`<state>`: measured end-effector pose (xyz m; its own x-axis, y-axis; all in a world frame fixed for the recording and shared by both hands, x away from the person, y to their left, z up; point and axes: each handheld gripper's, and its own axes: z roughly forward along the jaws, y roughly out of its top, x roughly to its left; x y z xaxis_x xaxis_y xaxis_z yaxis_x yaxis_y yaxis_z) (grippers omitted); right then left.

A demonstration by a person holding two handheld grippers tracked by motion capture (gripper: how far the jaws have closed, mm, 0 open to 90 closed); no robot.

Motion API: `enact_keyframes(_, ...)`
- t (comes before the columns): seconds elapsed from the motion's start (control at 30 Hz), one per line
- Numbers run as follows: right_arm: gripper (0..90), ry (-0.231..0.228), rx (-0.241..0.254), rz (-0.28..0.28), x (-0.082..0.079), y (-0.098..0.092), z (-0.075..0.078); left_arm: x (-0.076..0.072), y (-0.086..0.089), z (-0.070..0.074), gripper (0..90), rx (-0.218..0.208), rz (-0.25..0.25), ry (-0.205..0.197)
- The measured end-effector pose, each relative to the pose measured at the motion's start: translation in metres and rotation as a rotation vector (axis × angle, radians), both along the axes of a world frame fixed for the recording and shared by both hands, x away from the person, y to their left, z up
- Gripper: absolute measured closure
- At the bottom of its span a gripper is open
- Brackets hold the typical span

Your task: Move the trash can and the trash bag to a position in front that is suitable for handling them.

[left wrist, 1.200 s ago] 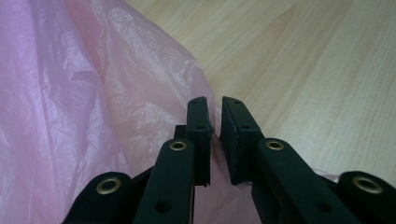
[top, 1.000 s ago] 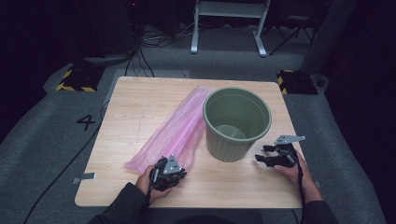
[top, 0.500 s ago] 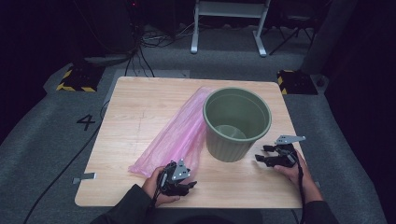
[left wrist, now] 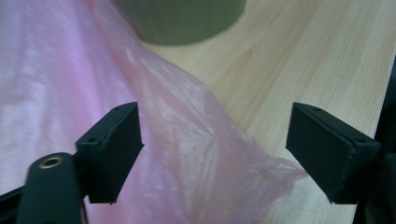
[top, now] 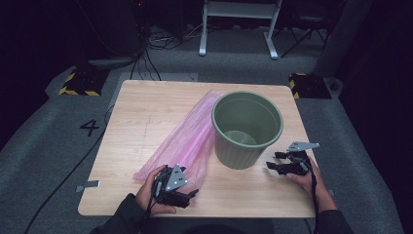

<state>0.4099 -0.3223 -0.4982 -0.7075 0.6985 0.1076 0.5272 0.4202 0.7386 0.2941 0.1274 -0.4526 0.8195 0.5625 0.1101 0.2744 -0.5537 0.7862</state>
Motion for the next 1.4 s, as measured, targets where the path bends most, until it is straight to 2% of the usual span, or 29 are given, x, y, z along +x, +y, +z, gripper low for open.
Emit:
enact_keyframes(0.23,33.6,-0.012,-0.008,-0.002,-0.001,0.000,-0.001,0.014,0.028,0.016,22.7,-0.034,0.081,-0.042)
enact_keyframes(0.33,32.9,-0.019,-0.007,-0.008,-0.001,0.000,-0.001,0.022,0.040,0.018,22.6,-0.037,0.116,-0.043)
enact_keyframes(0.43,31.0,-0.023,-0.006,-0.011,-0.001,0.001,-0.002,0.036,0.058,0.018,21.3,-0.055,0.162,-0.027)
enact_keyframes(0.57,27.5,-0.040,-0.024,-0.035,-0.001,0.002,-0.003,0.057,0.081,0.013,20.4,-0.084,0.209,0.022)
enact_keyframes(0.63,26.4,-0.044,-0.032,-0.042,-0.001,0.003,-0.003,0.062,0.085,0.012,20.5,-0.090,0.216,0.035)
enact_keyframes(0.67,25.5,-0.056,-0.053,-0.049,-0.001,0.005,-0.003,0.072,0.095,0.009,20.6,-0.099,0.238,0.050)
enact_keyframes(0.77,22.7,-0.073,-0.090,-0.053,-0.002,0.009,-0.003,0.086,0.106,0.006,20.8,-0.106,0.267,0.053)
enact_keyframes(0.8,20.1,-0.076,-0.098,-0.061,-0.002,0.010,-0.004,0.089,0.107,0.005,21.0,-0.108,0.268,0.061)
enact_keyframes(0.83,19.8,-0.072,-0.098,-0.065,-0.001,0.010,-0.004,0.094,0.109,0.004,20.7,-0.104,0.264,0.077)
enact_keyframes(0.9,19.8,-0.071,-0.097,-0.069,-0.001,0.009,-0.004,0.101,0.111,0.003,19.8,-0.106,0.271,0.086)
enact_keyframes(0.97,19.9,-0.071,-0.096,-0.070,0.000,0.009,-0.004,0.108,0.111,0.001,19.6,-0.120,0.263,0.111)
enact_keyframes(1.07,20.0,-0.069,-0.094,-0.075,0.000,0.009,-0.004,0.118,0.108,-0.002,19.4,-0.117,0.242,0.112)
enact_keyframes(1.13,20.0,-0.070,-0.093,-0.075,0.000,0.009,-0.004,0.127,0.102,-0.005,19.4,-0.103,0.222,0.143)
enact_keyframes(1.17,20.1,-0.070,-0.093,-0.075,0.000,0.009,-0.004,0.132,0.098,-0.007,19.4,-0.093,0.213,0.142)
enact_keyframes(1.23,20.2,-0.071,-0.094,-0.080,0.000,0.010,-0.004,0.140,0.091,-0.010,19.7,-0.107,0.200,0.168)
enact_keyframes(1.33,20.6,-0.072,-0.095,-0.081,0.000,0.009,-0.004,0.148,0.081,-0.017,21.7,-0.077,0.196,0.159)
enact_keyframes(1.4,20.8,-0.072,-0.095,-0.082,0.000,0.009,-0.004,0.155,0.075,-0.023,21.3,-0.063,0.191,0.200)
